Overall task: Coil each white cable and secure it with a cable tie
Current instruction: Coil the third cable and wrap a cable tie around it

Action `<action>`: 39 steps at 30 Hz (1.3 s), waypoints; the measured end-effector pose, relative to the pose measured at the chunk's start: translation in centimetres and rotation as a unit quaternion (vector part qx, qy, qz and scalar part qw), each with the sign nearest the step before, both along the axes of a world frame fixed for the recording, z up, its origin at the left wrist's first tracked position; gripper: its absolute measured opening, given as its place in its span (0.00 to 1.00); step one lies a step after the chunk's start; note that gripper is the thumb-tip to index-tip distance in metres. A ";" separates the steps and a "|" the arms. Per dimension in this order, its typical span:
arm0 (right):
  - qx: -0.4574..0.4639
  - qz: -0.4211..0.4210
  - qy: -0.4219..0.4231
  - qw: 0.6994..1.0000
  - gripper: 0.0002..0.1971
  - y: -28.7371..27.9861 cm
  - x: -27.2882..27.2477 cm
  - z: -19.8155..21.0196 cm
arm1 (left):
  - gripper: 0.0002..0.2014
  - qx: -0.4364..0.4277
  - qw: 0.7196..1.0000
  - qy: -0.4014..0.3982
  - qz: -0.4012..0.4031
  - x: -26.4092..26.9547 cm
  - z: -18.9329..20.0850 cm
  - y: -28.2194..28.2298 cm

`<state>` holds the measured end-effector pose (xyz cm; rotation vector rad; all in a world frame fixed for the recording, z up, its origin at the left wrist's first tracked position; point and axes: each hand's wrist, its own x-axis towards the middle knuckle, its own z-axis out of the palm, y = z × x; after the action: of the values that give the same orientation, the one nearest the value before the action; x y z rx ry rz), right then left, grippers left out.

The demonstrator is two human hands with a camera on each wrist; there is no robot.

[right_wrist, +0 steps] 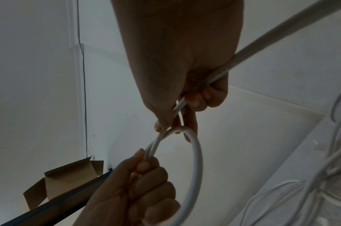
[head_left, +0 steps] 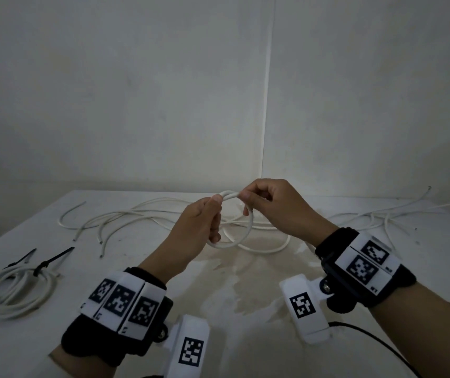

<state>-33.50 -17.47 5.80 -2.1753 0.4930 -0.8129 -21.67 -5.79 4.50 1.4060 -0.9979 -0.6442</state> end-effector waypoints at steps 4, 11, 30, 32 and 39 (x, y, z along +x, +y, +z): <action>-0.024 -0.027 -0.015 0.999 0.11 -0.6 -0.2 -1.1 | 0.18 -0.056 0.992 0.097 0.052 1.7 1.1 0.1; -0.119 -0.081 -0.030 0.989 0.02 -3.1 -1.5 -2.1 | 0.17 -0.118 0.974 0.160 0.110 5.2 0.9 1.5; -0.535 -0.004 0.068 0.842 0.05 -4.1 1.8 -5.5 | 0.20 -0.113 0.976 0.053 0.181 5.0 0.6 0.9; -0.567 0.023 0.048 0.822 0.05 -3.2 2.1 -5.7 | 0.20 -0.105 0.976 0.032 0.190 4.8 0.4 0.6; -0.575 0.058 0.018 0.816 0.12 -0.9 2.7 -5.8 | 0.19 -0.102 0.977 -0.009 0.187 3.7 -0.2 -0.2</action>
<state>-30.82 -18.39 0.04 -3.2666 -0.2394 -1.1759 -17.95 -5.95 4.33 1.3701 -0.7597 -0.2442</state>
